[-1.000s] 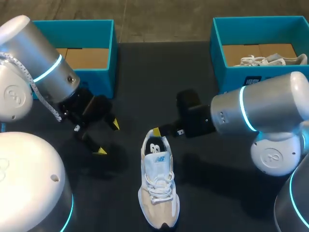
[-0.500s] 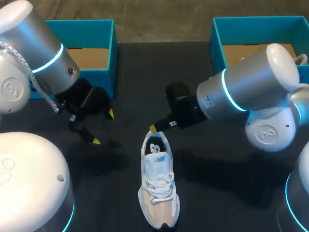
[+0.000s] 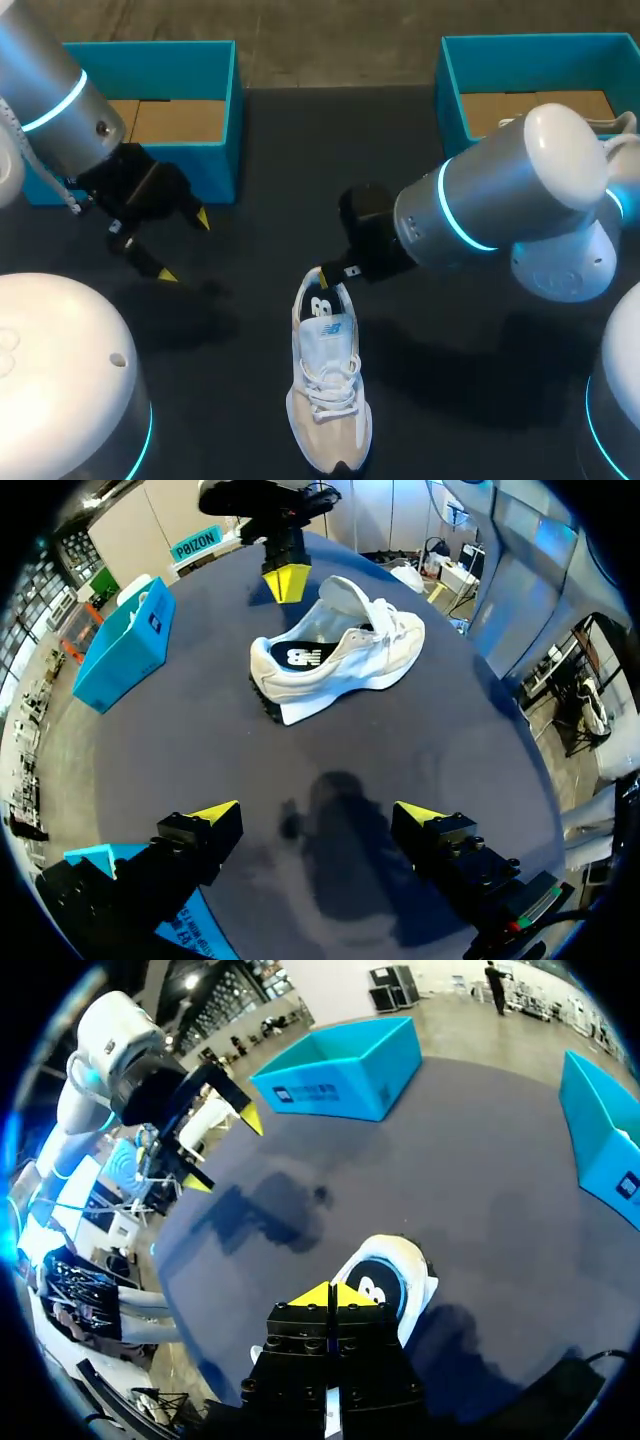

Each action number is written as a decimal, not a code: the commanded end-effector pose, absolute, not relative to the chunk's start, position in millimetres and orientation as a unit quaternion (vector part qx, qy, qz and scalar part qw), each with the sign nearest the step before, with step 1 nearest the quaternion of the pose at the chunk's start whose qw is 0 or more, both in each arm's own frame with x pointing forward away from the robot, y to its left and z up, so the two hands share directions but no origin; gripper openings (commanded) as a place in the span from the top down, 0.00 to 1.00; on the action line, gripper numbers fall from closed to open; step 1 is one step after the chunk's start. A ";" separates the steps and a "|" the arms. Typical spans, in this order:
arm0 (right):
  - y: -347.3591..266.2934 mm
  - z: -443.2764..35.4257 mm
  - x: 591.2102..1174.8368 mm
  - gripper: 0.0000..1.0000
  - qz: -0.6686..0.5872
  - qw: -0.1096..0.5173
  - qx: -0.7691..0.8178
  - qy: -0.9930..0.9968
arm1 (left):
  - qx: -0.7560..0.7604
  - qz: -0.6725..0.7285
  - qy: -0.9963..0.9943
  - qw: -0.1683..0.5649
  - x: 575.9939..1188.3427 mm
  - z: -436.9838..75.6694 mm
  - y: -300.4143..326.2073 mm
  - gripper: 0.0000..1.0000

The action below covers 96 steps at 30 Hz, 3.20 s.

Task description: Take the shoe out of the shoebox, open the shoe tongue, remove and reinsert the insole, then place the shoe into the shoebox

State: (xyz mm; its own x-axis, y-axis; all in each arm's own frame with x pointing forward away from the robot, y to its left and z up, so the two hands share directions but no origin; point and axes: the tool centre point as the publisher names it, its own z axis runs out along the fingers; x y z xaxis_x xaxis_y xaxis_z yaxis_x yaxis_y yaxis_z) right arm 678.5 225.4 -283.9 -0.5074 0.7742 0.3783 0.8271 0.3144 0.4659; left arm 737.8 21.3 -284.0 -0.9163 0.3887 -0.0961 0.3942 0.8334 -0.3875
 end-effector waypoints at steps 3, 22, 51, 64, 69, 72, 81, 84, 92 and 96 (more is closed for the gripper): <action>230.5 -291.4 675.2 1.00 -0.262 -0.038 -0.535 -0.803 | 0.220 -0.207 0.953 -0.003 742.5 -280.1 27.7 0.00; 233.8 -297.2 676.1 1.00 -0.254 -0.045 -0.547 -0.796 | 0.226 -0.199 0.954 0.004 748.1 -275.7 31.6 0.00; 248.4 -331.3 684.7 1.00 -0.241 -0.054 -0.571 -0.783 | 0.226 -0.203 0.953 0.006 762.7 -262.0 58.9 0.00; 257.4 -347.1 686.1 1.00 -0.221 -0.062 -0.591 -0.774 | 0.226 -0.203 0.953 0.006 762.7 -262.0 58.9 0.00; 258.0 -354.3 687.3 1.00 -0.220 -0.061 -0.595 -0.770 | 0.226 -0.203 0.953 0.006 762.7 -262.0 58.9 0.00; 259.9 -358.7 687.3 1.00 -0.215 -0.059 -0.599 -0.769 | 0.226 -0.203 0.953 0.006 762.7 -262.0 58.9 0.00; 260.7 -368.9 692.7 1.00 -0.209 -0.064 -0.605 -0.766 | 0.226 -0.203 0.953 0.006 762.7 -262.0 58.9 0.00; 261.1 -371.9 694.1 1.00 -0.206 -0.065 -0.607 -0.765 | 0.226 -0.203 0.953 0.006 762.7 -262.0 58.9 0.00; 257.6 -379.0 690.0 1.00 -0.202 -0.063 -0.615 -0.760 | 0.226 -0.203 0.953 0.006 762.7 -262.0 58.9 0.00; 251.0 -379.8 688.3 1.00 -0.198 -0.063 -0.619 -0.757 | 0.226 -0.203 0.953 0.006 762.7 -262.0 58.9 0.00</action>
